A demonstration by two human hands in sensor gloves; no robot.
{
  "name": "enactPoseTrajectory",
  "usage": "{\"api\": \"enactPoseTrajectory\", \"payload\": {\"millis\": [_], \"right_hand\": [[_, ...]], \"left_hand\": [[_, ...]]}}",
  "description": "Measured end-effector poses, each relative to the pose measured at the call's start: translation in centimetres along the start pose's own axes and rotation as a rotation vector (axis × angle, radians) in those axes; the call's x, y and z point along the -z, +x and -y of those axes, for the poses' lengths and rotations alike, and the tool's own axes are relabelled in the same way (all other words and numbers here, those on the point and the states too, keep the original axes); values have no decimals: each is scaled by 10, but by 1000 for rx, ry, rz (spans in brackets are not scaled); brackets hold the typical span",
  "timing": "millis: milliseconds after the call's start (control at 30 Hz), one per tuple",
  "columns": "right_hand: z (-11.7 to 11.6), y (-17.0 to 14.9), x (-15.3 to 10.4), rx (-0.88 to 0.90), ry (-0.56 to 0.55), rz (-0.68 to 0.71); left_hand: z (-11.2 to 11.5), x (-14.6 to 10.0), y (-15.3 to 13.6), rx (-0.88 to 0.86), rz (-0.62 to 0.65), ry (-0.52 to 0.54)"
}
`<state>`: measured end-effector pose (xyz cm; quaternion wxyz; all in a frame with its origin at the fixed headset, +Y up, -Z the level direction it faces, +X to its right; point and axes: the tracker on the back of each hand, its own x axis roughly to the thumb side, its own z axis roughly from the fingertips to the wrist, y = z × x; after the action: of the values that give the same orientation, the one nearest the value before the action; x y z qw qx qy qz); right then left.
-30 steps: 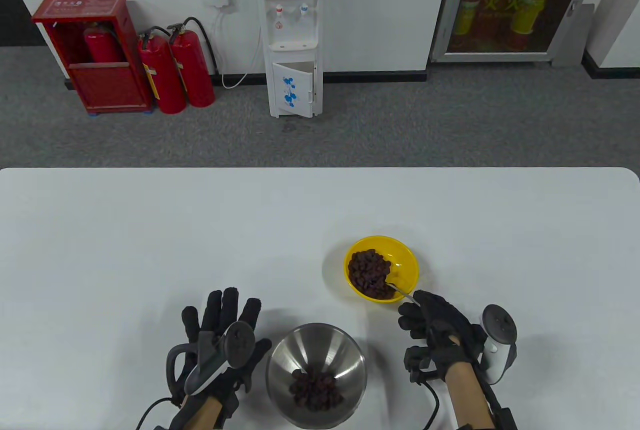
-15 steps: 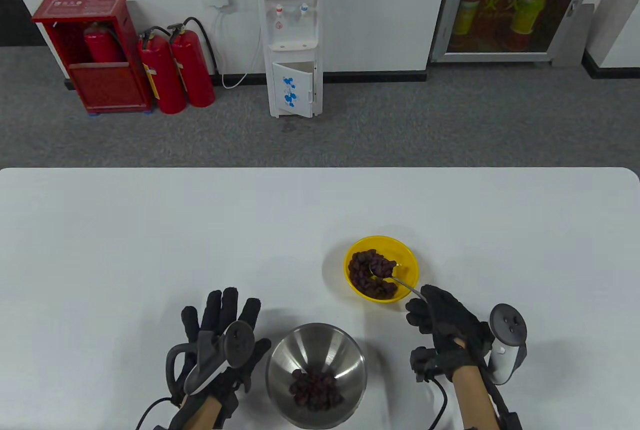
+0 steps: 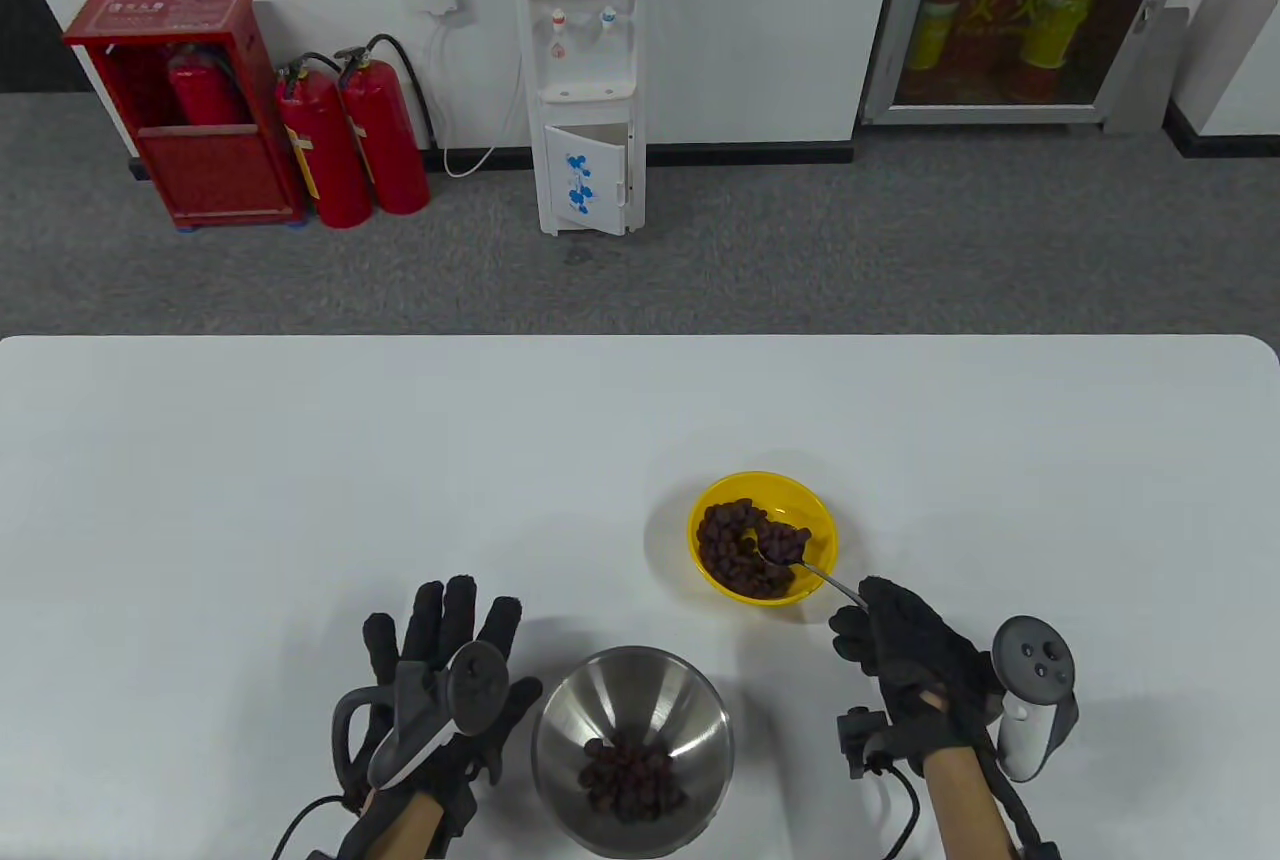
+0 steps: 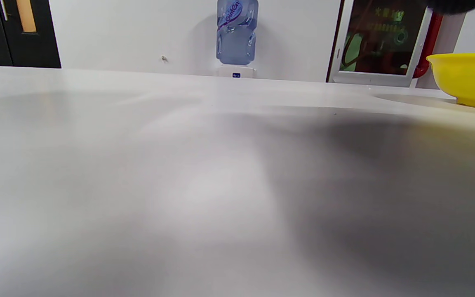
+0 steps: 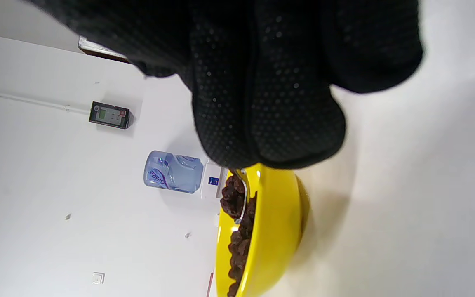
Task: Scoop dry cranberries into mixing bowl using steel spoon
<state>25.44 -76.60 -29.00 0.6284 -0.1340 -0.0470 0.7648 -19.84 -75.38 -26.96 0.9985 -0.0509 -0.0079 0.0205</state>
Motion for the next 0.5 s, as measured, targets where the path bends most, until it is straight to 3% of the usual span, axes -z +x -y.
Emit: {"api": "enactPoseTrajectory", "payload": {"millis": [500], "right_hand": [[-12, 43, -24, 7, 120, 198]], "left_hand": [[0, 0, 0, 4, -5, -4]]}}
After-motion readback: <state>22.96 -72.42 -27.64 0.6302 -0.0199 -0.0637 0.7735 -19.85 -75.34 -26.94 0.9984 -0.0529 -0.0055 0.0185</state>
